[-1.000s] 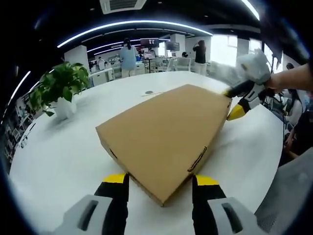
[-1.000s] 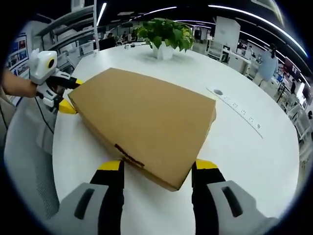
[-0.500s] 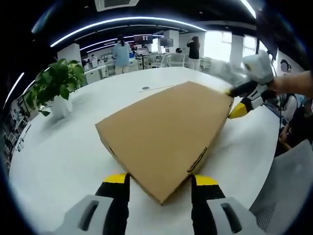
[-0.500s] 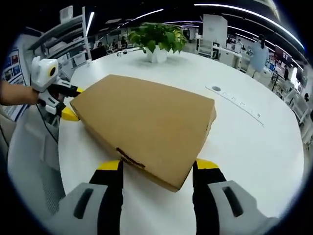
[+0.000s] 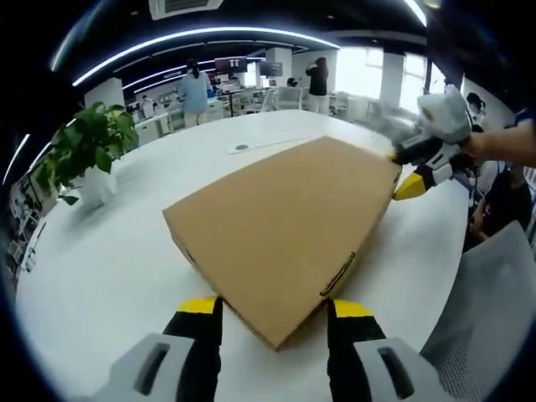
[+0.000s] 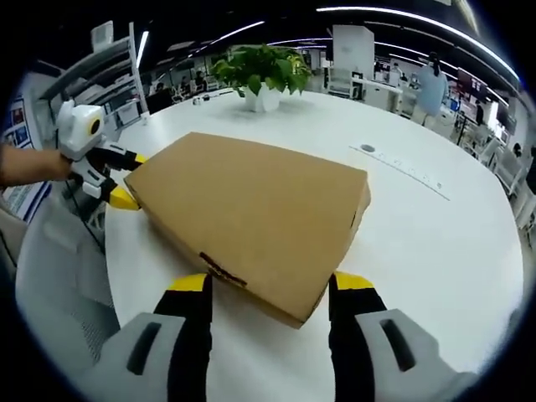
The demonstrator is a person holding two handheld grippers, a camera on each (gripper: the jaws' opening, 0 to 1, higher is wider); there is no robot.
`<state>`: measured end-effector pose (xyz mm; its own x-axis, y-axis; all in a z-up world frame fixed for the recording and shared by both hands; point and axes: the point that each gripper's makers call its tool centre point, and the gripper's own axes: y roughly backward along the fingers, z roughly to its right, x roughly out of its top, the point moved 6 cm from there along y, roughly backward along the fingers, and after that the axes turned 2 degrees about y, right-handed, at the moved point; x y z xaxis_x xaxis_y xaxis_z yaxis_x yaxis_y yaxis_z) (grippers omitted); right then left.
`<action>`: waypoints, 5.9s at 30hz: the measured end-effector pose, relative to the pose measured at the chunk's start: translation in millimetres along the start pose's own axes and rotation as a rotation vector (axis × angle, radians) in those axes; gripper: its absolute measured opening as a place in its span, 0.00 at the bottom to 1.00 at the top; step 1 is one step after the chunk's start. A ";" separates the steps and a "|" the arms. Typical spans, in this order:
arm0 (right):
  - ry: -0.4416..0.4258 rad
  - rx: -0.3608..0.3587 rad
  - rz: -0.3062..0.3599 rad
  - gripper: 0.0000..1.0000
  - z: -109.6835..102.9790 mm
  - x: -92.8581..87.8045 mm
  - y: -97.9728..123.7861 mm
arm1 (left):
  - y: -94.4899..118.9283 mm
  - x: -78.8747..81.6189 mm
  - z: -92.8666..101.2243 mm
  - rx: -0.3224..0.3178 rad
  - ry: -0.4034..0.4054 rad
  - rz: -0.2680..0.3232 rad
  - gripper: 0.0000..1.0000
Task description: Operate the shoe box by opening the lid, removing the specified soft item, and placing it in the target area until the item is outside and the box remains undamaged.
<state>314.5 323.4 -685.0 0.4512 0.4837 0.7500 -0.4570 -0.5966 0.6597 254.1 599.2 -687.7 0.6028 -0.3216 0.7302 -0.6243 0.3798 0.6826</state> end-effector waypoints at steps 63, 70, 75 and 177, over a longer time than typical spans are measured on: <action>-0.008 0.005 0.079 0.44 -113.9 9.9 -22.3 | 51.4 -38.2 -80.8 -0.075 -0.120 -0.151 0.48; -0.001 0.008 0.083 0.44 -118.5 12.8 -26.6 | 54.5 -41.4 -84.7 -0.061 -0.112 -0.158 0.47; 0.013 0.015 0.081 0.44 -121.2 15.3 -29.8 | 57.4 -43.9 -88.6 -0.053 -0.107 -0.161 0.47; 0.094 -0.038 0.354 0.50 -88.3 123.5 20.4 | 110.8 72.4 -120.8 0.230 -0.037 0.202 0.25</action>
<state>293.2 427.5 -574.7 0.1881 0.3095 0.9321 -0.6015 -0.7140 0.3584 288.6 722.9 -562.6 0.4394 -0.2922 0.8494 -0.8284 0.2339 0.5090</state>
